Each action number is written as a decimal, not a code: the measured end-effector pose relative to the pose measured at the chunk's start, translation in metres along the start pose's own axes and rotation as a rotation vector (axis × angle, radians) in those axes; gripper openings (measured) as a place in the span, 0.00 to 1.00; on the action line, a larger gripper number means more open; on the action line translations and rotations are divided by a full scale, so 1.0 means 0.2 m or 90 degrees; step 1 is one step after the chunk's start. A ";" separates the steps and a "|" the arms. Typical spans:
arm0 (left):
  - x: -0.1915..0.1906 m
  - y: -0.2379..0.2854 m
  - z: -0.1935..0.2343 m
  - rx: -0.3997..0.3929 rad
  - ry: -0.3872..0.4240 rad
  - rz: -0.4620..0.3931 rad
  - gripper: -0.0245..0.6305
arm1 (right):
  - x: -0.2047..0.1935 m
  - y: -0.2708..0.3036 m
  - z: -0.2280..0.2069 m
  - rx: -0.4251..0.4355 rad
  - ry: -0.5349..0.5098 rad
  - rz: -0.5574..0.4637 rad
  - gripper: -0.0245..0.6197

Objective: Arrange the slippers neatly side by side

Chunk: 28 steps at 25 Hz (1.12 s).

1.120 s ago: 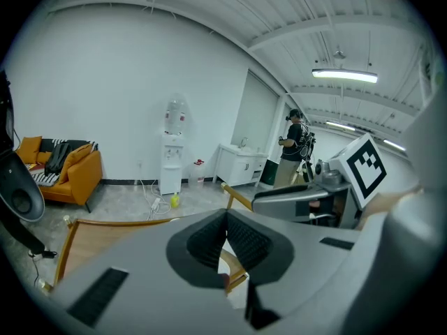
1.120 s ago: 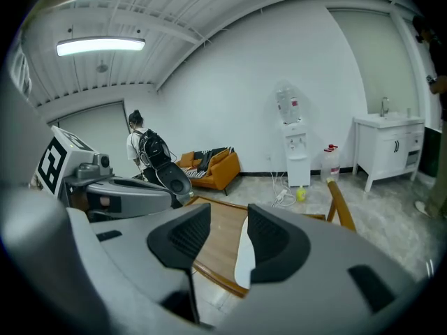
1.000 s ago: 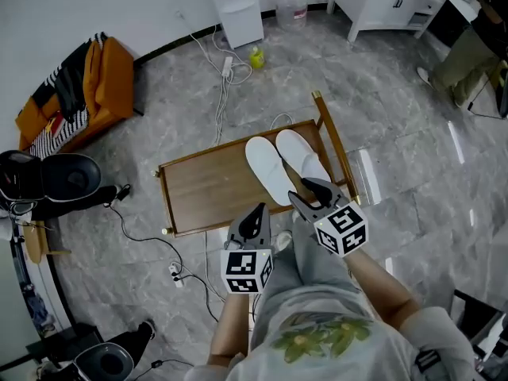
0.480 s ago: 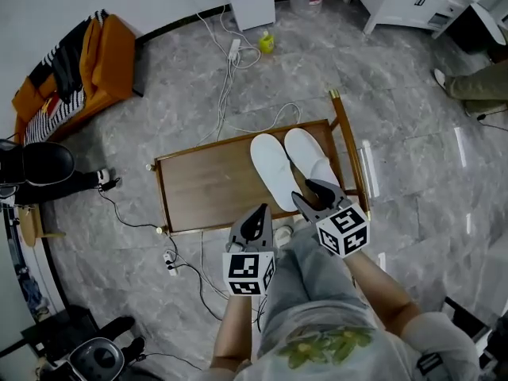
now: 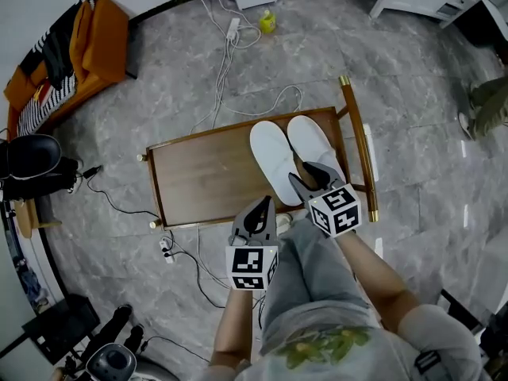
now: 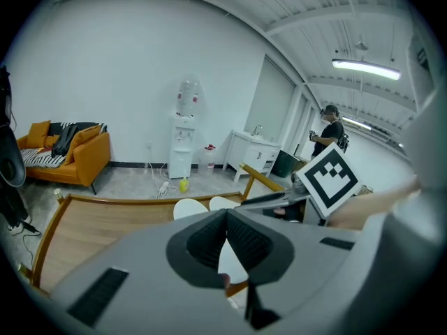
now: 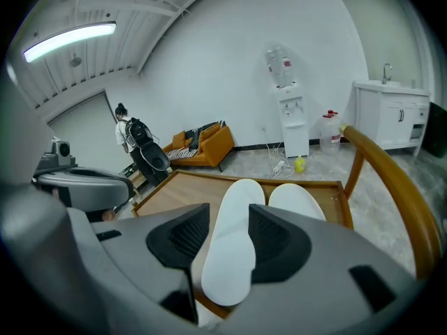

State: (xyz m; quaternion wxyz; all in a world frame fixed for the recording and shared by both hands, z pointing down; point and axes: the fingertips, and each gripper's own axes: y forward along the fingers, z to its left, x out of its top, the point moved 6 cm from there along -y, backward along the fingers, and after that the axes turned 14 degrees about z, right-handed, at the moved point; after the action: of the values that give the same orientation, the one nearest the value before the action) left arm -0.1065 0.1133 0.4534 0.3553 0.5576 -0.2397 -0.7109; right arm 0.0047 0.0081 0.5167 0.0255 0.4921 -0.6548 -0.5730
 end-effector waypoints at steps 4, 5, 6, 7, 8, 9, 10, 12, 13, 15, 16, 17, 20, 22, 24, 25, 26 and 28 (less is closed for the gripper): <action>-0.01 0.05 0.02 0.003 0.004 0.008 0.06 | -0.02 0.08 -0.05 -0.010 0.024 0.011 0.29; -0.02 0.06 0.03 0.005 0.005 0.011 0.06 | -0.03 0.10 -0.06 -0.011 0.029 0.013 0.29; -0.02 0.07 0.04 0.006 0.006 0.014 0.06 | -0.03 0.12 -0.07 -0.010 0.034 0.015 0.29; -0.02 0.07 0.04 0.006 0.007 0.017 0.06 | -0.03 0.14 -0.08 -0.007 0.038 0.018 0.29; -0.02 0.08 0.04 0.006 0.008 0.020 0.06 | -0.04 0.16 -0.09 -0.005 0.041 0.022 0.29; -0.02 0.09 0.04 0.004 0.009 0.023 0.06 | -0.04 0.18 -0.09 -0.005 0.045 0.028 0.29; -0.03 0.10 0.04 0.002 0.010 0.026 0.06 | -0.05 0.20 -0.10 -0.005 0.050 0.034 0.29; -0.05 0.11 0.04 -0.001 0.012 0.035 0.06 | -0.06 0.24 -0.11 -0.009 0.058 0.043 0.29; -0.06 0.12 0.04 -0.002 0.013 0.038 0.06 | -0.06 0.26 -0.12 -0.010 0.059 0.047 0.29; -0.07 0.14 0.04 -0.003 0.013 0.043 0.06 | -0.07 0.30 -0.13 -0.013 0.058 0.059 0.29; -0.07 0.14 0.04 -0.004 0.012 0.044 0.06 | -0.08 0.32 -0.14 -0.014 0.056 0.067 0.29; -0.08 0.15 0.03 -0.005 0.011 0.045 0.06 | -0.09 0.34 -0.15 -0.014 0.055 0.074 0.30; -0.09 0.16 0.04 -0.006 0.010 0.050 0.06 | -0.11 0.39 -0.17 -0.019 0.049 0.094 0.30; -0.09 0.16 0.04 -0.005 0.008 0.052 0.06 | -0.11 0.41 -0.18 -0.023 0.044 0.102 0.30; -0.09 0.16 0.03 -0.006 0.006 0.053 0.06 | -0.12 0.43 -0.18 -0.022 0.040 0.110 0.30; -0.09 0.16 0.03 -0.006 0.005 0.053 0.06 | -0.12 0.44 -0.18 -0.021 0.039 0.113 0.30; -0.09 0.16 0.03 -0.007 0.005 0.053 0.06 | -0.12 0.45 -0.19 -0.022 0.038 0.116 0.29; -0.09 0.17 0.03 -0.008 0.006 0.055 0.06 | -0.12 0.46 -0.19 -0.029 0.035 0.119 0.24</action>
State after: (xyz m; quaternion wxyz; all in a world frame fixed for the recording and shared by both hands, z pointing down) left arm -0.1012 0.1061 0.4909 0.3902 0.5478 -0.2572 -0.6940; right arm -0.0162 -0.0162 0.6148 0.1076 0.4440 -0.6838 -0.5690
